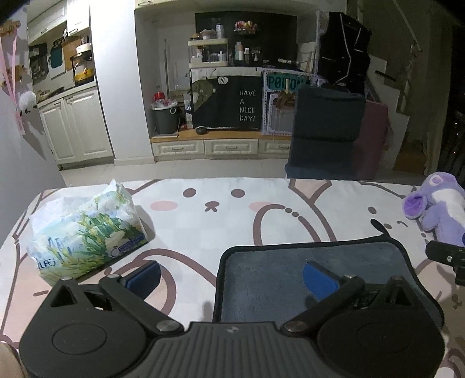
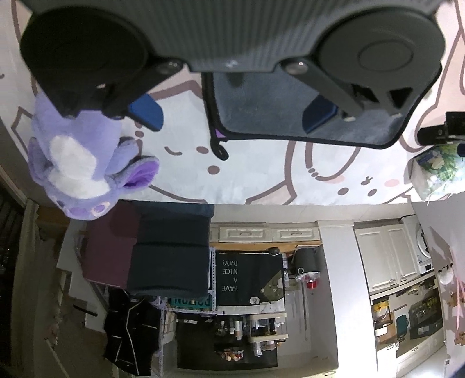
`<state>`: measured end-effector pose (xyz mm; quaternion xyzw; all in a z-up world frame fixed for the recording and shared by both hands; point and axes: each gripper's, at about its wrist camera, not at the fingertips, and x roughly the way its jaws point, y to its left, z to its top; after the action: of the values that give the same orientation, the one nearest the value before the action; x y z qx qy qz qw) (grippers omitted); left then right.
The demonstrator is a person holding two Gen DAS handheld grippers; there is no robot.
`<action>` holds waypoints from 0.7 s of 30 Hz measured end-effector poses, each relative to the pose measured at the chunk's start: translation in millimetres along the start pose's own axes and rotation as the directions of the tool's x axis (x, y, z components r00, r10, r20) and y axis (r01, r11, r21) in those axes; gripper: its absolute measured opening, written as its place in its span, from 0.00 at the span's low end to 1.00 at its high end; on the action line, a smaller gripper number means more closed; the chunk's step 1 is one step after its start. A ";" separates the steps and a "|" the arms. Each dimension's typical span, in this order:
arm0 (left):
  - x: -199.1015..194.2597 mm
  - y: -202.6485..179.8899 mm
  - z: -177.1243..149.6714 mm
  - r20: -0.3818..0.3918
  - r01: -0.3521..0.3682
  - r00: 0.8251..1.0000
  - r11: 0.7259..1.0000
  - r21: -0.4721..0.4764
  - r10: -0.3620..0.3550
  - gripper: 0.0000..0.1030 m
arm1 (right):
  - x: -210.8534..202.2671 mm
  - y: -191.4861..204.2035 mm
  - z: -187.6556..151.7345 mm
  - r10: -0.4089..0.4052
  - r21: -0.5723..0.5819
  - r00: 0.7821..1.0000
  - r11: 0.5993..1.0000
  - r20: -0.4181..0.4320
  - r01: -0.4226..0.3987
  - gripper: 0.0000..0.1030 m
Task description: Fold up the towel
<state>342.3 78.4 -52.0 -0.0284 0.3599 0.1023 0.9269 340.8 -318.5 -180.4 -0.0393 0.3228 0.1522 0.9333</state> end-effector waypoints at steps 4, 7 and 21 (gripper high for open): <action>-12.8 0.8 -0.9 -0.003 0.003 1.000 1.000 -0.002 -0.003 1.00 | -14.8 0.9 -0.7 -0.006 0.001 1.000 1.000 0.009 0.006 1.00; -22.2 0.9 -1.4 0.002 0.001 1.000 1.000 -0.004 -0.001 1.00 | -29.0 1.9 -0.5 0.000 0.003 1.000 1.000 0.022 0.000 1.00; -85.8 1.2 -4.0 0.049 0.021 0.999 1.000 0.004 -0.021 1.00 | -99.2 8.1 -5.2 0.002 0.017 0.999 1.000 0.047 -0.003 1.00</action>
<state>277.6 64.5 2.8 -0.0278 0.3368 0.0926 0.9366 261.3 -337.4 -123.3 -0.0275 0.3022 0.1517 0.9407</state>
